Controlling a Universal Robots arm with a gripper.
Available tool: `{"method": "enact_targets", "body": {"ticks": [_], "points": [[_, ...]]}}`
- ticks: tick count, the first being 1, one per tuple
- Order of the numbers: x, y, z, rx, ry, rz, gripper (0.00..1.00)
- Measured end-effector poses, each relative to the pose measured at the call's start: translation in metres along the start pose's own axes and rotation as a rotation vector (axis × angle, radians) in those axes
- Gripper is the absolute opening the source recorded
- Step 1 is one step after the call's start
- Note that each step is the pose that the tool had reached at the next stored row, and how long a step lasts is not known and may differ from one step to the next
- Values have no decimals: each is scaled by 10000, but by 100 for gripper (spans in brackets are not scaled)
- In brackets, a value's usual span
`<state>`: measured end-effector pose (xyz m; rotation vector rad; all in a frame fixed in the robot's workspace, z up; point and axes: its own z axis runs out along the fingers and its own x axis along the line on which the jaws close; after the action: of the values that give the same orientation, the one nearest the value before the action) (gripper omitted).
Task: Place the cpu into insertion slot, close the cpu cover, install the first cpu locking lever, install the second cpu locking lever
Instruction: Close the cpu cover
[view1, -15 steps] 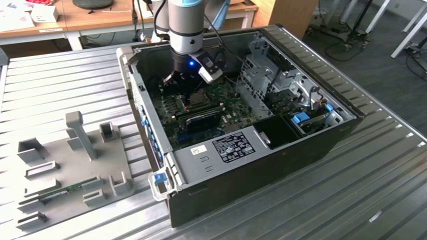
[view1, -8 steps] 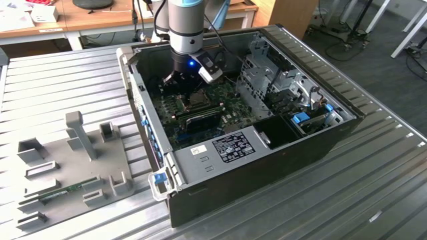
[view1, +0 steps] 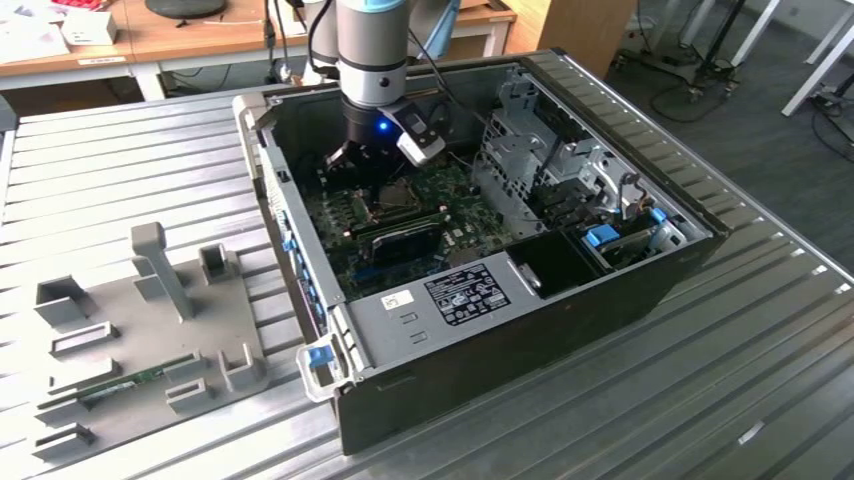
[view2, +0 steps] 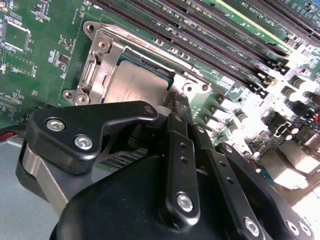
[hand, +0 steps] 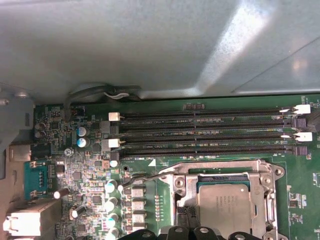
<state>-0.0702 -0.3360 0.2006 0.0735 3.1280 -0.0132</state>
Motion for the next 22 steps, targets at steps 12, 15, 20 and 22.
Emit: {"method": "enact_targets", "body": {"ticks": [12, 15, 20, 22], "points": [[-1, -1, -99, 0, 0, 0, 10], [-2, -1, -129, 0, -1, 0, 10], [-3, -1, -170, -1, -6, -1, 10], [-3, -2, -189, 0, -6, -1, 10]]}}
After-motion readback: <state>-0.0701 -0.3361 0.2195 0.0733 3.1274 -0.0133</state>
